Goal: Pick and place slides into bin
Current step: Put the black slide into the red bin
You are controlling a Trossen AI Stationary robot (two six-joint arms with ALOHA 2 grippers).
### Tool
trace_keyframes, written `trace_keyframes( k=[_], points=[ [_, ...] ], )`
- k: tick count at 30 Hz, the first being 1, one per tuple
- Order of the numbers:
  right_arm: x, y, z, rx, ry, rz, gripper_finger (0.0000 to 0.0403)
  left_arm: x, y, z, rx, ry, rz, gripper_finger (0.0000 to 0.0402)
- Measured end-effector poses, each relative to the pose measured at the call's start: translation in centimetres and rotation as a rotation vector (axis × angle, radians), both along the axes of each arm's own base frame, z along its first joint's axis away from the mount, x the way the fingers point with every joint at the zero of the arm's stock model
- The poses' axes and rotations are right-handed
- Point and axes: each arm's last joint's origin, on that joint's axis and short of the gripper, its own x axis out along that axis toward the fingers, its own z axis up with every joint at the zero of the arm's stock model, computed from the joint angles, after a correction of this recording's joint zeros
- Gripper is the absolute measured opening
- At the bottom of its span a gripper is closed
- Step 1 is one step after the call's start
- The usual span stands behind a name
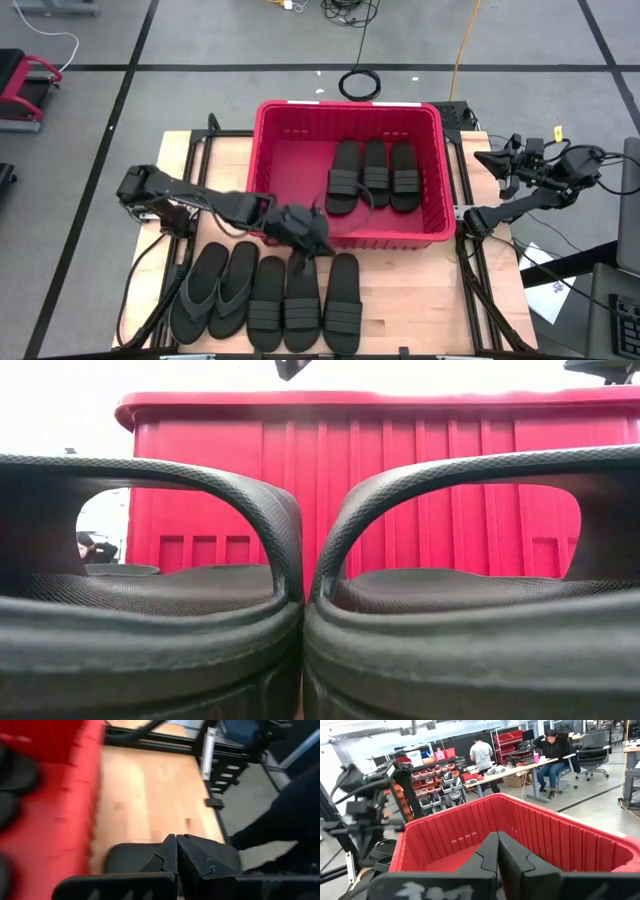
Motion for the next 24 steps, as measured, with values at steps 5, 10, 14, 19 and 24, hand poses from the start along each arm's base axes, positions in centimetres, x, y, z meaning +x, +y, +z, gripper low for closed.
trace_keyframes(
  k=[5, 10, 14, 19, 24],
  points=[
    [0.0, 0.0, 0.0, 0.000, 0.001, 0.002, 0.0000, 2.7, -2.2, -1.6, -0.056, -0.157, -0.064, 0.0027],
    [0.0, 0.1, -0.2, -0.004, 0.017, 0.054, 0.0000, 5.2, -3.4, -5.0, -0.179, -0.145, -0.076, 0.0085],
    [0.0, 0.2, -0.5, -0.015, 0.055, 0.079, 0.0000, 5.9, -4.4, -7.2, -0.287, 0.003, -0.123, 0.0146],
    [0.0, 0.2, -0.7, -0.001, 0.064, 0.092, 0.0000, 5.9, -6.3, -9.5, -0.359, 0.124, -0.199, 0.0222],
    [0.1, 0.4, -0.6, 0.002, 0.062, 0.131, 0.0000, 5.4, -6.0, -10.6, -0.348, 0.261, -0.154, 0.0283]
  ],
)
